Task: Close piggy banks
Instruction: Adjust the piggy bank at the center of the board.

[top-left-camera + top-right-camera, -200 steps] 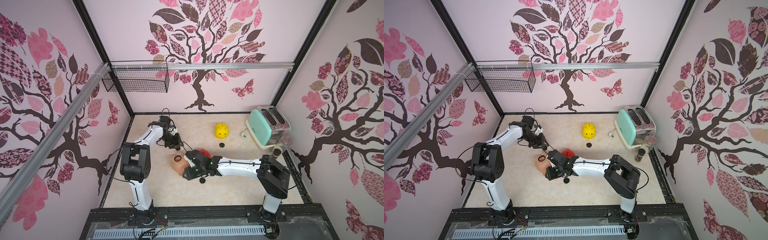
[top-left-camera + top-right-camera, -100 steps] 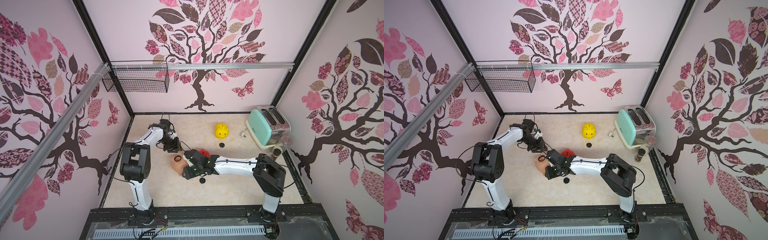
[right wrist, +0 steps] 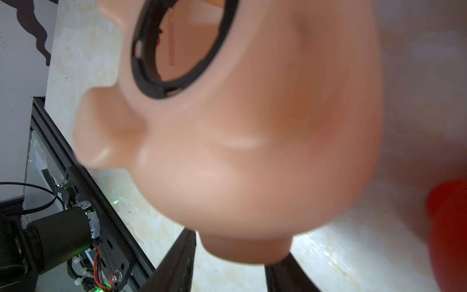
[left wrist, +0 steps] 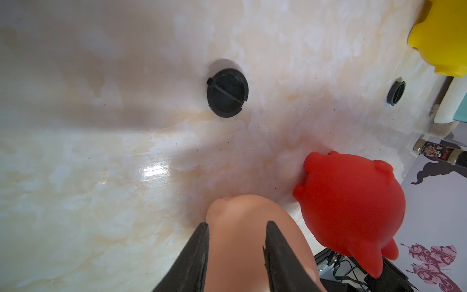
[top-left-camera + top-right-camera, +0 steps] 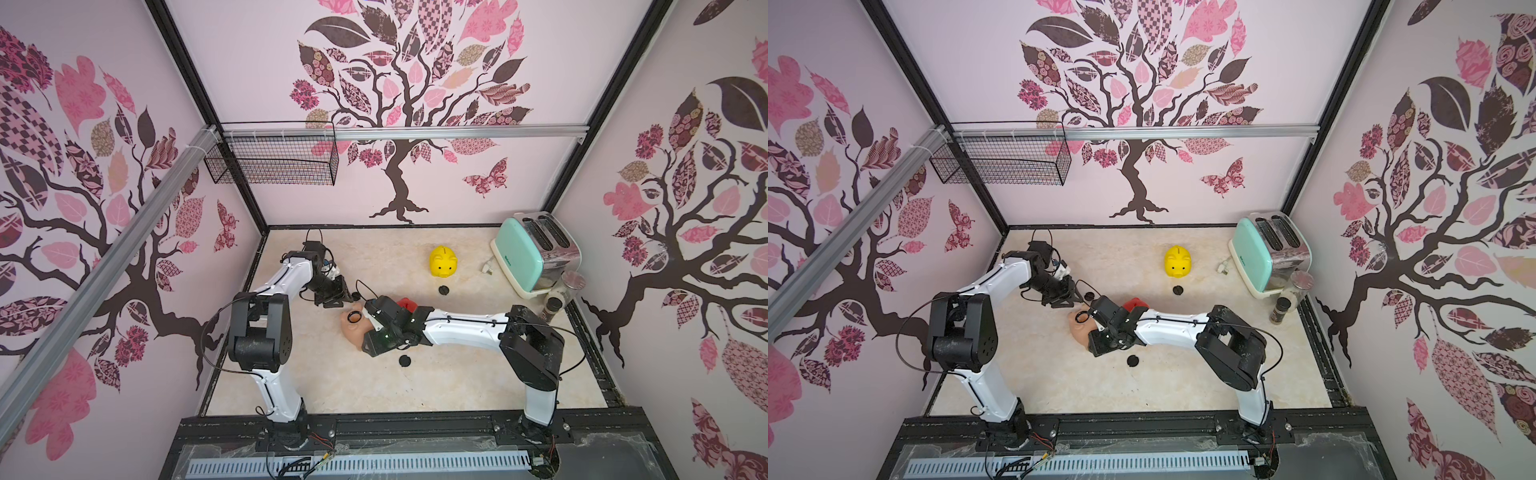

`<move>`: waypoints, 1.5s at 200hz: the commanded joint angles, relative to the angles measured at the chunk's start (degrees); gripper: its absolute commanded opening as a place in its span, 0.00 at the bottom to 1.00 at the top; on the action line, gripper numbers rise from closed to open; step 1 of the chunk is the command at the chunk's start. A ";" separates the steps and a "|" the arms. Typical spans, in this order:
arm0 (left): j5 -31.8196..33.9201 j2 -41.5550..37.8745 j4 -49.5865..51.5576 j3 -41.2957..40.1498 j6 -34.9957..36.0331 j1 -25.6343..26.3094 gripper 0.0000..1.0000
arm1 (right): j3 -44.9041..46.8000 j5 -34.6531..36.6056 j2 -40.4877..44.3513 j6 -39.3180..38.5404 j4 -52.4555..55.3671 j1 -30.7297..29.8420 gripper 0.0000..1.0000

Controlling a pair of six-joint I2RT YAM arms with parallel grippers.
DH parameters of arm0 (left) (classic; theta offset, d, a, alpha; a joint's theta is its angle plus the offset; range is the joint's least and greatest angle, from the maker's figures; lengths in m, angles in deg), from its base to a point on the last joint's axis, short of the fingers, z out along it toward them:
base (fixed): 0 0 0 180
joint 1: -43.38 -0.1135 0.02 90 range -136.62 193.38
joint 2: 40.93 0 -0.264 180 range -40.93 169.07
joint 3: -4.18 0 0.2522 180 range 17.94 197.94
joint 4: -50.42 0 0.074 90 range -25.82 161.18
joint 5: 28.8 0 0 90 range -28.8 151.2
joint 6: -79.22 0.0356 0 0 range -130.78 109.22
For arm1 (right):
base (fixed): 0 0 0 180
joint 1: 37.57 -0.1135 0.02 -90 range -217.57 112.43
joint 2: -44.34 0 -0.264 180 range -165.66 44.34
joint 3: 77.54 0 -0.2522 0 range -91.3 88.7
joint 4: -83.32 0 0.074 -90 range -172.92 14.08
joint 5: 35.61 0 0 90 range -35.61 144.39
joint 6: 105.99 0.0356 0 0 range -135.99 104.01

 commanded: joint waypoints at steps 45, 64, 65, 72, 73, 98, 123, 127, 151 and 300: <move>-1.61 -4.12 -1.85 -4.33 -0.05 -0.18 0.40 | -3.54 -0.90 -1.13 -2.21 2.46 2.69 0.46; -1.41 -5.24 -1.90 -5.16 -0.28 -0.25 0.40 | -3.59 -1.46 -1.09 -2.39 2.46 3.69 0.46; -1.44 -5.30 -1.92 -5.22 -0.30 -0.25 0.40 | -3.60 -1.48 -1.11 -2.43 2.46 3.76 0.46; -1.31 -5.53 -2.08 -5.52 -0.41 -0.30 0.40 | -3.57 -1.69 -1.11 -2.52 2.54 4.06 0.46; -1.30 -5.58 -2.10 -5.57 -0.41 -0.27 0.40 | -3.59 -1.68 -1.12 -2.58 2.55 4.08 0.46; -1.55 -6.57 -2.37 -6.65 -0.75 -0.26 0.41 | -3.70 -1.97 -0.99 -2.84 2.63 4.77 0.46; -1.59 -7.91 -2.52 -7.72 -0.94 -0.25 0.41 | -3.59 -2.27 -0.97 -3.17 2.81 4.93 0.46; -1.50 -8.14 -2.50 -7.86 -0.94 -0.25 0.41 | -3.60 -2.29 -0.88 -3.18 2.81 4.89 0.46; -1.12 -9.82 -2.55 -8.31 -1.20 -0.38 0.40 | -3.01 -3.16 -0.66 -3.18 2.72 4.92 0.46; 2.90 2.83 1.11 16.92 -2.45 1.03 0.37 | -0.36 -5.25 1.48 -3.00 2.79 4.71 0.29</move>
